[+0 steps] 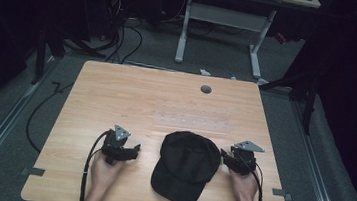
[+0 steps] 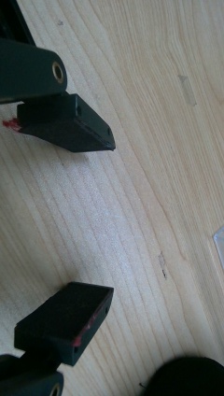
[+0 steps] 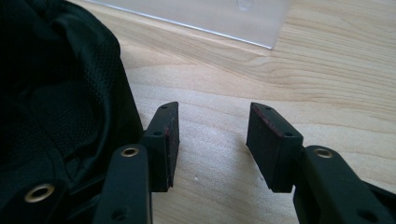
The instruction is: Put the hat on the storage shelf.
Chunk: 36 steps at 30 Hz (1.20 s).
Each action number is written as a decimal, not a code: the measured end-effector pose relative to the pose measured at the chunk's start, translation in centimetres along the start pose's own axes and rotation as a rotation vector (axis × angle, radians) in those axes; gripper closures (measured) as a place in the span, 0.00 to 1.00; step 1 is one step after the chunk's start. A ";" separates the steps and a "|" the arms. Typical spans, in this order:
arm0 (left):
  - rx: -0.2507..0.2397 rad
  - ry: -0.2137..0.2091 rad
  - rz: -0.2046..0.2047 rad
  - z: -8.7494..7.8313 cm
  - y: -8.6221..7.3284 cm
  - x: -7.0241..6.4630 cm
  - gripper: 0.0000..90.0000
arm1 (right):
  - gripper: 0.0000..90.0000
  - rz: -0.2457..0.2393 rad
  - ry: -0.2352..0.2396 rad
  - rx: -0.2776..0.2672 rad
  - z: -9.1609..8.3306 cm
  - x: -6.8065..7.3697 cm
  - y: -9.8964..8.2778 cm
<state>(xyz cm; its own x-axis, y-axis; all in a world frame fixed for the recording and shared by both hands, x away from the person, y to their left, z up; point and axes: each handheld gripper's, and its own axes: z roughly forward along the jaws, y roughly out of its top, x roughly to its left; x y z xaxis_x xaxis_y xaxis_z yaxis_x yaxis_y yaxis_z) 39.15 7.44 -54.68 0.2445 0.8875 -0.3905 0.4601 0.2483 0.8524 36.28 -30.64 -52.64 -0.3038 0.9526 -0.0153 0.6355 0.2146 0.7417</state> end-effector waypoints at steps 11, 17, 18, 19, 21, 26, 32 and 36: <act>0.001 0.001 0.000 -0.1 0.0 0.0 0.28 | 0.50 0.067 0.065 -0.060 -2.1 -1.1 0.1; -0.001 0.001 -0.001 0.0 0.0 0.0 0.28 | 0.52 0.048 0.104 -0.102 -2.9 -1.0 -0.1; -0.001 0.001 -0.001 0.0 0.0 0.0 0.28 | 0.52 0.048 0.104 -0.102 -2.9 -1.0 -0.1; -0.001 0.001 -0.002 0.0 0.0 0.0 0.28 | 0.52 0.051 0.109 -0.106 -3.0 -1.0 -0.1; -0.001 0.001 -0.001 0.0 0.0 0.0 0.28 | 0.52 0.056 0.128 -0.123 -3.5 -0.8 0.0; -0.002 0.001 -0.003 0.0 0.0 0.0 0.28 | 0.50 0.055 0.166 -0.140 -4.4 -0.3 0.3; -0.001 0.000 -0.005 -0.1 0.0 0.0 0.29 | 0.50 0.019 0.172 -0.155 -5.2 0.5 0.5; -0.002 0.000 -0.005 -0.1 0.0 0.0 0.29 | 0.51 0.020 0.213 -0.173 -6.0 1.1 0.6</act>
<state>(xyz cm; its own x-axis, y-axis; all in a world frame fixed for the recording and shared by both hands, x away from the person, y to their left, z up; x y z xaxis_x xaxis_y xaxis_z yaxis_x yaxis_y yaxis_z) 39.09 7.47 -54.66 0.2423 0.8863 -0.3947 0.4600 0.2533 0.8510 32.10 -30.72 -48.17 -0.4468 0.8854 0.1284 0.5180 0.1390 0.8440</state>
